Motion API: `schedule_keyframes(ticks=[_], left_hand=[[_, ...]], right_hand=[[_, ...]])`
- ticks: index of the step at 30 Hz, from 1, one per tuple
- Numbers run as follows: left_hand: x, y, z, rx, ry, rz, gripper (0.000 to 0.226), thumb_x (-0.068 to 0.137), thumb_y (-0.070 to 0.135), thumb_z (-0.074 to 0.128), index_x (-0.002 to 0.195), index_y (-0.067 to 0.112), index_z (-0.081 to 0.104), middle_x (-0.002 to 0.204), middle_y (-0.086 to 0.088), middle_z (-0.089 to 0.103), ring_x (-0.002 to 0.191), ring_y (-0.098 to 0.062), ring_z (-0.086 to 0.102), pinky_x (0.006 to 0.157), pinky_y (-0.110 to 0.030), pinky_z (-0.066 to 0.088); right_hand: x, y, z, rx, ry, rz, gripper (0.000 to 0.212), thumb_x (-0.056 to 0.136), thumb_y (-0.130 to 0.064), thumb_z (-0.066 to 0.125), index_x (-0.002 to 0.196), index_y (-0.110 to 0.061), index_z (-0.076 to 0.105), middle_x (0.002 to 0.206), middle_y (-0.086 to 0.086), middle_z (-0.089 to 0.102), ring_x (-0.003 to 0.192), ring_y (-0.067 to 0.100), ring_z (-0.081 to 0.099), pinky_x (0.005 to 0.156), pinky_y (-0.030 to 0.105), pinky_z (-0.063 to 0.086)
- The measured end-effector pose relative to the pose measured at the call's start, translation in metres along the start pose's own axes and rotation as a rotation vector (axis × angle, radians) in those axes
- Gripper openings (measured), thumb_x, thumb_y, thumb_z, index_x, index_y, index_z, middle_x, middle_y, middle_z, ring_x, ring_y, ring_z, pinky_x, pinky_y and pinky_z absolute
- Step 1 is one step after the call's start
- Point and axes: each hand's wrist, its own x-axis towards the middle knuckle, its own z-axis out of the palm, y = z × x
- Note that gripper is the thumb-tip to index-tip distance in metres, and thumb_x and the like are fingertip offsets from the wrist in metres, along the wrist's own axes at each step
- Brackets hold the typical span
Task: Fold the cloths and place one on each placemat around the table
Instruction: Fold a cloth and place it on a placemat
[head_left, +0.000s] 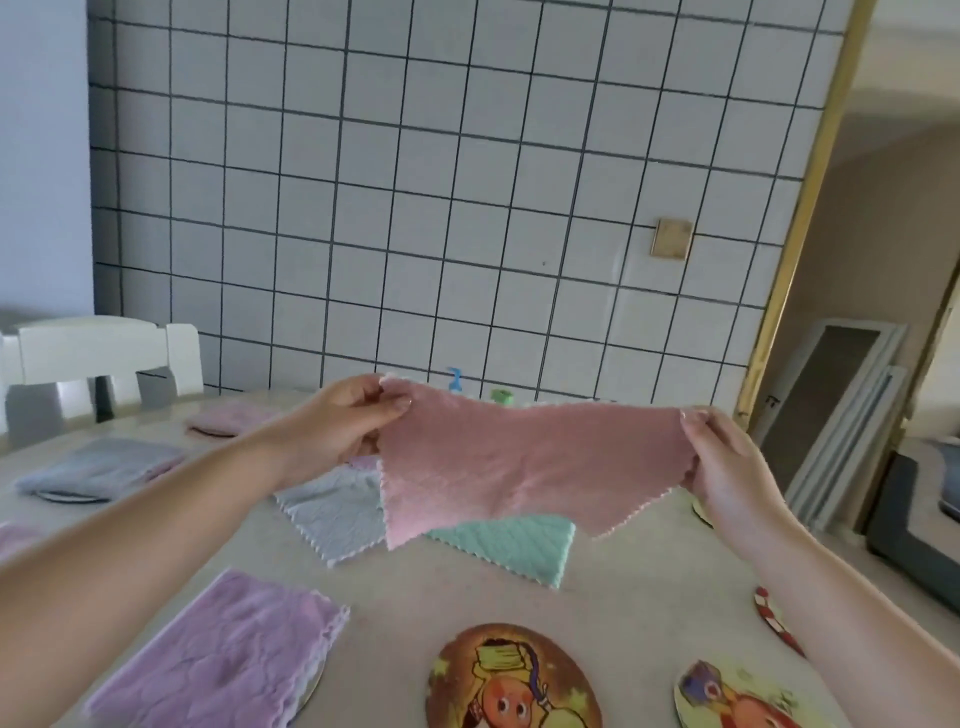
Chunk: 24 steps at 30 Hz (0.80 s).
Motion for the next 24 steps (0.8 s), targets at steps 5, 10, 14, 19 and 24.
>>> schedule_keyframes(ticks=[5, 10, 14, 19, 24], left_hand=[[-0.061, -0.063, 0.015, 0.027, -0.173, -0.258, 0.047, 0.051, 0.048, 0.085, 0.084, 0.017, 0.072, 0.090, -0.007, 0.069, 0.086, -0.019, 0.065, 0.078, -0.032, 0.056], [-0.103, -0.091, 0.028, 0.072, -0.278, -0.488, 0.054, 0.050, 0.043, 0.088, 0.087, 0.009, 0.067, 0.086, -0.013, 0.064, 0.082, -0.028, 0.060, 0.073, -0.037, 0.057], [-0.113, -0.093, 0.042, 0.165, -0.273, -0.556, 0.009, 0.084, 0.012, 0.060, 0.084, 0.003, 0.056, 0.059, 0.001, 0.058, 0.053, -0.008, 0.059, 0.049, -0.019, 0.049], [-0.095, -0.100, 0.041, 0.271, -0.260, -0.558, 0.026, 0.078, 0.023, 0.065, 0.089, 0.000, 0.057, 0.063, 0.006, 0.064, 0.062, -0.007, 0.063, 0.055, -0.018, 0.051], [-0.065, -0.118, 0.037, 0.513, -0.186, -0.417, 0.017, 0.082, 0.016, 0.068, 0.088, 0.001, 0.063, 0.073, 0.000, 0.060, 0.064, -0.004, 0.058, 0.060, -0.021, 0.051]], right_hand=[[-0.058, 0.069, -0.029, -0.115, -0.107, 0.221, 0.028, 0.098, -0.024, 0.043, 0.073, -0.021, 0.056, 0.077, 0.002, 0.045, 0.071, 0.020, 0.045, 0.059, 0.034, 0.037], [-0.104, 0.093, -0.053, -0.126, -0.221, 0.371, 0.033, 0.095, -0.023, 0.046, 0.065, -0.024, 0.060, 0.065, -0.004, 0.051, 0.066, 0.014, 0.047, 0.054, 0.028, 0.034], [-0.123, 0.099, -0.066, -0.049, -0.228, 0.530, 0.028, 0.092, -0.021, 0.050, 0.067, -0.020, 0.064, 0.072, 0.004, 0.054, 0.072, 0.018, 0.048, 0.057, 0.032, 0.032], [-0.120, 0.110, -0.066, -0.166, -0.264, 0.590, 0.021, 0.093, -0.024, 0.050, 0.087, -0.006, 0.059, 0.077, 0.010, 0.052, 0.069, 0.022, 0.047, 0.052, 0.028, 0.037], [-0.095, 0.132, -0.049, -0.368, -0.251, 0.439, 0.021, 0.094, -0.023, 0.051, 0.079, -0.009, 0.060, 0.070, 0.006, 0.051, 0.064, 0.019, 0.047, 0.053, 0.028, 0.036]])
